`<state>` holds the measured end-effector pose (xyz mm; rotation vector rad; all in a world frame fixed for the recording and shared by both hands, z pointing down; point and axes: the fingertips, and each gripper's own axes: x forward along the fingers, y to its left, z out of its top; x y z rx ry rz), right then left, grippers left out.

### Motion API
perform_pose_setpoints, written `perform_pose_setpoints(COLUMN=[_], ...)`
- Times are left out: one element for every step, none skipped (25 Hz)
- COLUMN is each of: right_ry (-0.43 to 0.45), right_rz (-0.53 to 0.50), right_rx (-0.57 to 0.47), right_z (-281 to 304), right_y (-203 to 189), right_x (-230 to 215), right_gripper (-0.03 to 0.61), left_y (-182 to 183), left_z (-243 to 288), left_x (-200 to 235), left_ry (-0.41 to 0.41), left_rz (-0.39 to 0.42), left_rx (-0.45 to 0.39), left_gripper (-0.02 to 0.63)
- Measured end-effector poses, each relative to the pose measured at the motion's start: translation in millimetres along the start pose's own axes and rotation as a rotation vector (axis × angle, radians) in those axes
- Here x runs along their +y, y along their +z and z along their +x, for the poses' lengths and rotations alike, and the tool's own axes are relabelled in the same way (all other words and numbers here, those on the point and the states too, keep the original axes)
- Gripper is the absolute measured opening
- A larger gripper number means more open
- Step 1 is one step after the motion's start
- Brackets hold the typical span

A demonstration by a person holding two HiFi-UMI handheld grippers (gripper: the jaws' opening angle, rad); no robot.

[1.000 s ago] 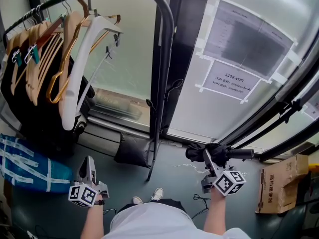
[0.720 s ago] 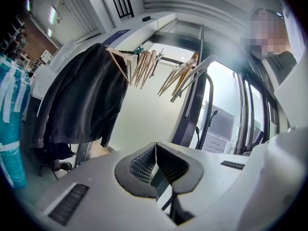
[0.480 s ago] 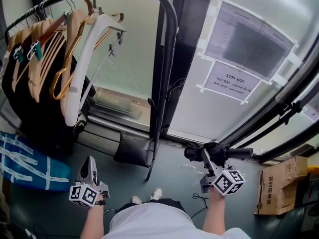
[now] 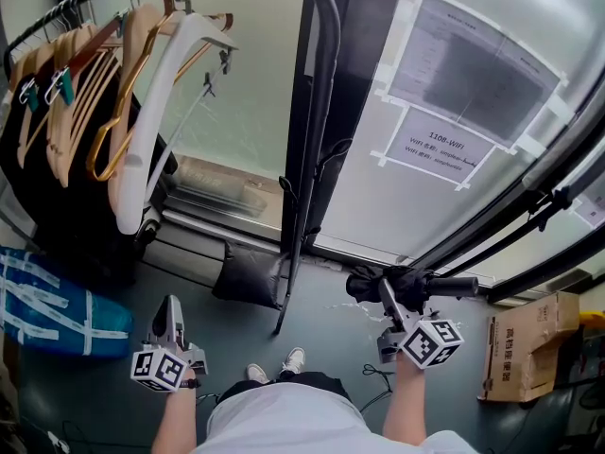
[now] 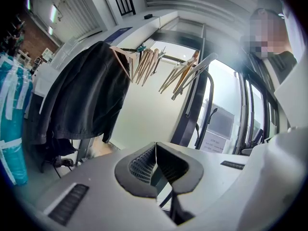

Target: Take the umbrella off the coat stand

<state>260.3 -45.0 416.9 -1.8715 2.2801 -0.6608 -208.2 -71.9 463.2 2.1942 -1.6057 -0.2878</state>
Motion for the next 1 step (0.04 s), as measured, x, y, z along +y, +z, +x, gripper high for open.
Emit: perform_pose_setpoints(right_ry=[0.001], right_rz=[-0.003], right_rx=[0.0], right_z=[0.7], right_y=[0.2], right_x=[0.9], right_gripper=[0.247], left_y=[-0.8], left_z=[0.0], left_x=[0.6], left_ry=[0.0], left_rz=[-0.003], left_rx=[0.001], left_gripper=[0.025])
